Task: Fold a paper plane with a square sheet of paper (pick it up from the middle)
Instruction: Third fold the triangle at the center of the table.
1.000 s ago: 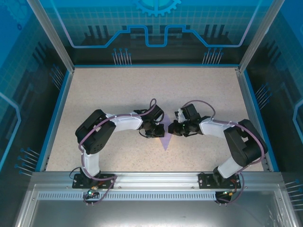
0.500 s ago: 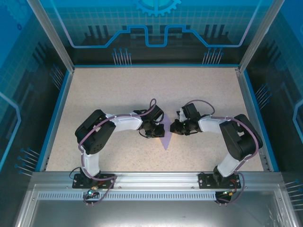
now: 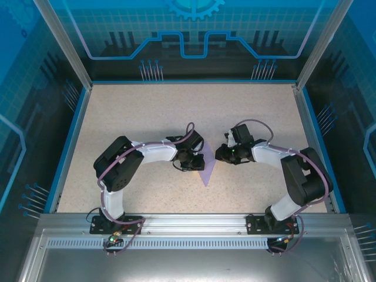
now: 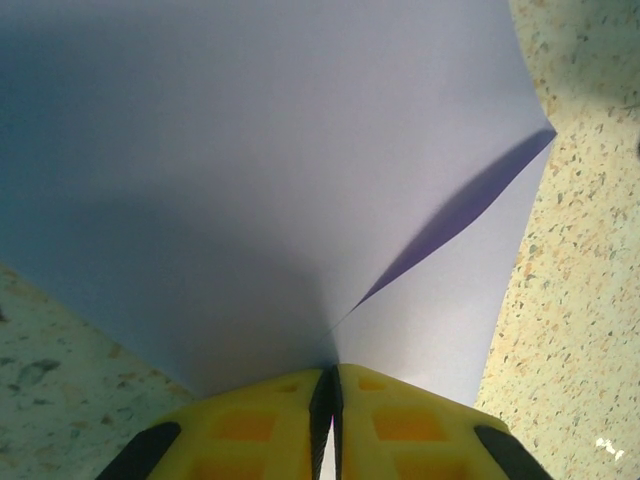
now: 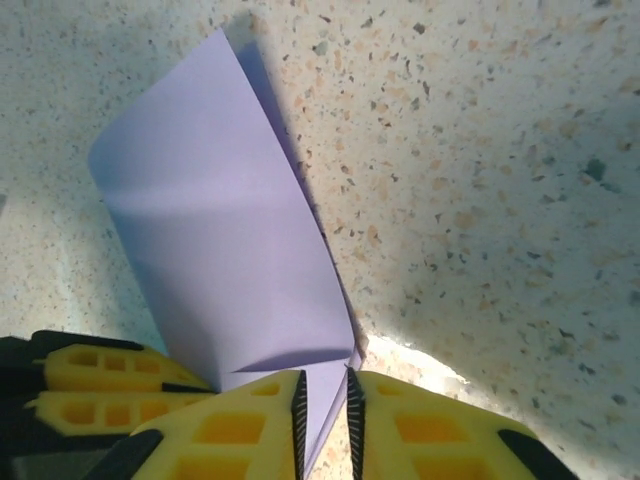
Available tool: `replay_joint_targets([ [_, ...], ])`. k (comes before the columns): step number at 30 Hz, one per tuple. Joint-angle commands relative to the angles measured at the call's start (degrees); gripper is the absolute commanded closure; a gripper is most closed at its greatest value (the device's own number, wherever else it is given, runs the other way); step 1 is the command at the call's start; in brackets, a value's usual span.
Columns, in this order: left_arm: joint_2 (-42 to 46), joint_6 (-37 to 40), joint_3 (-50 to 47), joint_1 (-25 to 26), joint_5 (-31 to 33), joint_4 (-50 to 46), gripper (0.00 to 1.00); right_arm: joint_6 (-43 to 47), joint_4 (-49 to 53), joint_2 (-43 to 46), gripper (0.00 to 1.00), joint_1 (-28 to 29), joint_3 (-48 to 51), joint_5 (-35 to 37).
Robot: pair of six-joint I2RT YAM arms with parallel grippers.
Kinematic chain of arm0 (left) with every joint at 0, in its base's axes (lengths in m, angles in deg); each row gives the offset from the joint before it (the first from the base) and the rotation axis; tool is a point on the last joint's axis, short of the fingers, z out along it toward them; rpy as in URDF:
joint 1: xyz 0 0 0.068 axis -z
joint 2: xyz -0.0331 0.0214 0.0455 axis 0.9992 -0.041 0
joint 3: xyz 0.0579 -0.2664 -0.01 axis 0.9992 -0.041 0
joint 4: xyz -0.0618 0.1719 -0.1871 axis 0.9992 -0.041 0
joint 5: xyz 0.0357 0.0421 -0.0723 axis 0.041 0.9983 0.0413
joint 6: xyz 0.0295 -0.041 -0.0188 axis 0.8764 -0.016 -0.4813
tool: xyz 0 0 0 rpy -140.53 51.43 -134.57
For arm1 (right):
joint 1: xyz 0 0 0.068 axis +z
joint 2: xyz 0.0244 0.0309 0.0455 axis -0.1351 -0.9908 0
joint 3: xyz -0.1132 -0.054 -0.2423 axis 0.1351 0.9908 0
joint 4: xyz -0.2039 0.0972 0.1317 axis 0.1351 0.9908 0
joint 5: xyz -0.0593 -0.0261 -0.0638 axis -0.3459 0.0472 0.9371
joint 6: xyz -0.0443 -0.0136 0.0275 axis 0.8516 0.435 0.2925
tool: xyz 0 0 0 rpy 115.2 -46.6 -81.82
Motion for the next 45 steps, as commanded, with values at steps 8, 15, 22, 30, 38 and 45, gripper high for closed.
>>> replay_joint_targets([
  [8,-0.1,1.5,2.1,-0.2,4.4,-6.2,0.81,-1.3,-0.6,0.1,0.66,-0.9,0.7,-6.7],
  [15,0.8,1.5,3.8,-0.3,4.9,-6.9,0.79,-1.4,-0.3,-2.3,0.63,-1.0,-0.2,-7.6],
  [22,4.3,1.6,3.6,-0.3,5.5,-7.6,0.77,-2.3,-3.1,-4.1,0.63,-0.7,-0.5,-9.6],
  [30,6.2,1.9,2.0,-0.6,5.6,-7.6,0.77,-3.5,-5.2,-6.0,0.63,-0.4,-0.7,-11.1],
  [38,4.0,2.3,1.6,-0.7,5.3,-7.1,0.83,-4.2,-6.8,-6.5,0.63,-0.3,-0.6,-12.8],
  [45,2.9,2.7,0.7,-0.8,6.0,-7.0,0.86,-4.2,-6.0,-6.0,0.64,-0.3,-0.8,-12.4],
])
